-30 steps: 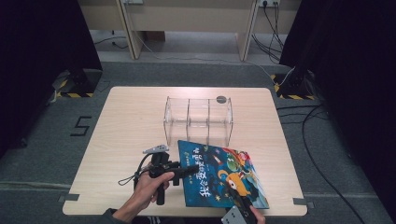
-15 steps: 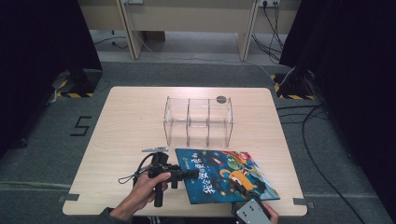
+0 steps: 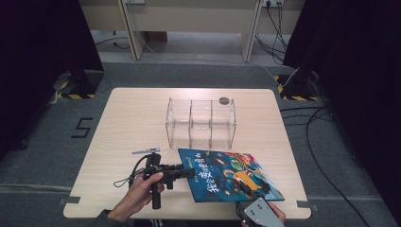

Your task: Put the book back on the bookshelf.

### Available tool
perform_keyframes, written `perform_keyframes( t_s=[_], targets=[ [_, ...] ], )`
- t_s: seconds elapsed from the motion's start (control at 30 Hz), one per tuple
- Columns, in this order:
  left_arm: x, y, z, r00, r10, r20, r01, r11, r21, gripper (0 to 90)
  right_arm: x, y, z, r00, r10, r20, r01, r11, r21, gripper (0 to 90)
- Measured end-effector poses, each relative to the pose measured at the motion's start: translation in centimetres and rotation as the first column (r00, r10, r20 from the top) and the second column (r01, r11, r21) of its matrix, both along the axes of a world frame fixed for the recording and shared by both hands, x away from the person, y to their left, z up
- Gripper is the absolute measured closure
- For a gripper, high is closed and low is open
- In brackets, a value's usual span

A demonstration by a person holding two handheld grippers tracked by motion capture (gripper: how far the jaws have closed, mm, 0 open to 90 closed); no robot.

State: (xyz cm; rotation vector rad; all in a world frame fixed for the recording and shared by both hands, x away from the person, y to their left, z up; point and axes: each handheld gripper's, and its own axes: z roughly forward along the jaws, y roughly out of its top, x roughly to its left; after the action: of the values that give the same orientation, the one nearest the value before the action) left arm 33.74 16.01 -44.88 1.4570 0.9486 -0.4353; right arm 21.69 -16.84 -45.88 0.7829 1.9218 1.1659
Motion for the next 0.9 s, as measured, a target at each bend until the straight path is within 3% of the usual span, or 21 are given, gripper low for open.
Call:
perform_keyframes(
  t_s=[0.23,0.57,0.77,0.83,0.9],
  targets=[
    [-0.1,0.4,0.1,0.9998,0.014,0.017,-0.014,0.9994,0.032,27.4,0.0,0.0,0.0,1.0,0.003,-0.005,-0.003,1.0,0.007,60.3],
    [-0.2,0.6,0.0,0.9997,0.011,0.024,-0.011,0.9993,0.035,27.2,0.1,-0.1,0.0,0.9999,0.009,-0.005,-0.009,1.0,0.003,60.1],
    [-0.4,1.5,0.3,0.9974,0.043,0.057,-0.045,0.9984,0.035,28.5,0.1,-0.2,0.0,1.0,0.006,-0.005,-0.006,1.0,0.018,60.0],
    [-0.4,1.9,0.3,0.9941,0.061,0.089,-0.067,0.9952,0.07,29.5,0.1,-0.3,0.0,1.0,0.005,-0.005,-0.005,1.0,0.02,60.1],
    [-0.5,2.0,0.1,0.9925,0.076,0.095,-0.084,0.9932,0.08,29.7,0.1,-0.4,0.0,1.0,0.0,-0.006,0.0,0.999,0.036,60.0]
  ],
)
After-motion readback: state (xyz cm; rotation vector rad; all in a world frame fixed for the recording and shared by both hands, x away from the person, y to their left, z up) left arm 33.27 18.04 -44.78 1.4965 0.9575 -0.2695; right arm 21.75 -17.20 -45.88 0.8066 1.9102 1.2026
